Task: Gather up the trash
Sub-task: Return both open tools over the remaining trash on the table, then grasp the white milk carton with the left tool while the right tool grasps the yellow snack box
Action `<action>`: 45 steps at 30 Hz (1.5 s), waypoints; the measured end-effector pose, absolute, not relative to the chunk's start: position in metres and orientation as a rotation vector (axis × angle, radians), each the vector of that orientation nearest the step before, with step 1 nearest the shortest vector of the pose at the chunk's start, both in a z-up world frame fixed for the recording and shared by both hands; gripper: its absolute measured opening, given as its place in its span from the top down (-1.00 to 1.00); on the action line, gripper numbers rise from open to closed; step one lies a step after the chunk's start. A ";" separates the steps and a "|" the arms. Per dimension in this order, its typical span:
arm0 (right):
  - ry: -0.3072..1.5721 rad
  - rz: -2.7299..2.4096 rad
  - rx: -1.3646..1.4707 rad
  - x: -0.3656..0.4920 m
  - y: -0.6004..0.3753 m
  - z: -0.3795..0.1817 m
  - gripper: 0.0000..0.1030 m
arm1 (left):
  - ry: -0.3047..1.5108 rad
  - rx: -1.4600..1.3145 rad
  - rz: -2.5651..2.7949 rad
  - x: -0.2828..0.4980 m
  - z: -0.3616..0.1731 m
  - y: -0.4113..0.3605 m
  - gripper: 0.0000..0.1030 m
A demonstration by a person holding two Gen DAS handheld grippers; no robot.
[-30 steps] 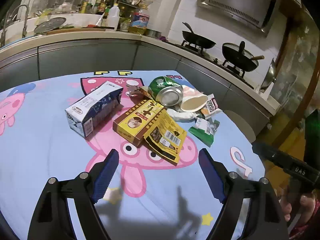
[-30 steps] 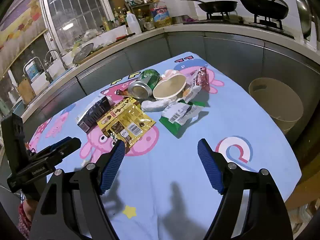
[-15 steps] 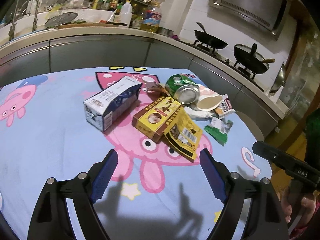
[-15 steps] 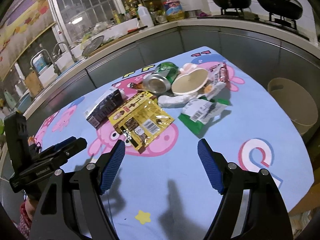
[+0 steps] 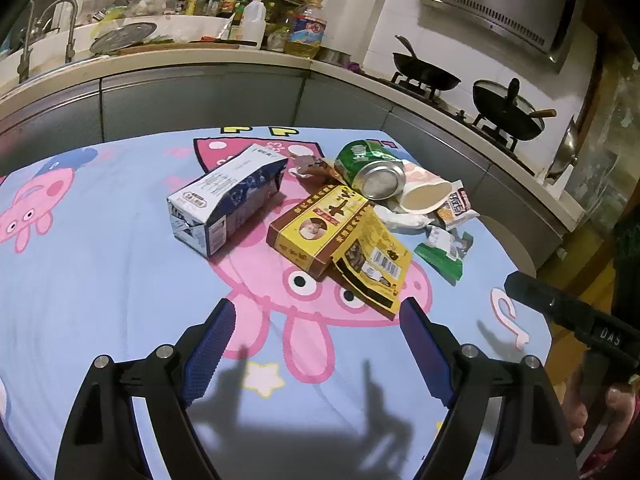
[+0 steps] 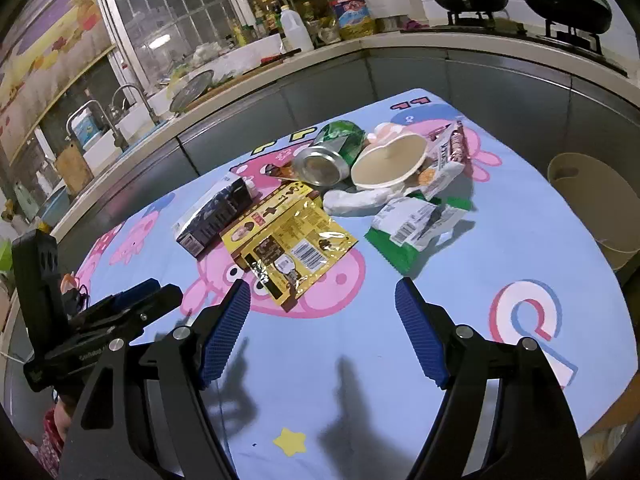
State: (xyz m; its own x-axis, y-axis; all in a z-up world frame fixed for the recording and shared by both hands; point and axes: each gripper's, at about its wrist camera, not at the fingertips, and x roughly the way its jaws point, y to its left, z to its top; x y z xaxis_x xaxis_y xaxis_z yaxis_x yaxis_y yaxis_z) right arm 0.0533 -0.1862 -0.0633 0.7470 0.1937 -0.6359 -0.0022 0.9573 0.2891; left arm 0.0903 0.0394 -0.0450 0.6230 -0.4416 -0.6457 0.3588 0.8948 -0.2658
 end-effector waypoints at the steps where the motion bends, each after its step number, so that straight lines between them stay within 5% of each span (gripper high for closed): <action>1: 0.725 0.113 0.280 0.055 -0.185 -0.064 -0.44 | 0.773 -0.115 -0.459 0.091 -0.045 0.040 -0.62; 17: 0.768 0.185 0.236 0.087 -0.164 -0.077 -0.40 | 0.722 -0.187 -0.352 0.135 -0.024 0.115 -0.57; 20: 0.779 0.204 0.233 0.097 -0.159 -0.081 -0.40 | 0.731 -0.113 -0.375 0.160 -0.023 0.103 -0.79; 24: 0.797 0.226 0.191 0.110 -0.148 -0.087 -0.40 | 0.764 0.001 -0.397 0.193 -0.036 0.077 -0.78; 26: 0.810 0.234 0.155 0.117 -0.141 -0.091 -0.40 | 0.804 0.047 -0.400 0.207 -0.049 0.066 -0.66; 28: 0.824 0.242 0.113 0.123 -0.133 -0.096 -0.40 | 0.856 0.071 -0.395 0.219 -0.063 0.058 -0.26; 31: 0.822 0.258 0.069 0.135 -0.126 -0.097 -0.40 | 0.877 0.054 -0.395 0.220 -0.068 0.060 -0.12; 45: 0.897 0.278 0.187 0.242 -0.131 -0.116 -0.46 | 0.890 -0.054 -0.334 0.129 -0.073 0.102 0.00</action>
State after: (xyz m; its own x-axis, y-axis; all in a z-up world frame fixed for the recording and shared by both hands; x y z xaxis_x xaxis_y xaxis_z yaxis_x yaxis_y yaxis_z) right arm 0.2416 -0.1307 -0.1159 0.5920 0.3154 -0.7417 -0.1600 0.9479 0.2754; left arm 0.1294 0.1019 -0.0729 0.5813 -0.3082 -0.7531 0.2635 0.9469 -0.1841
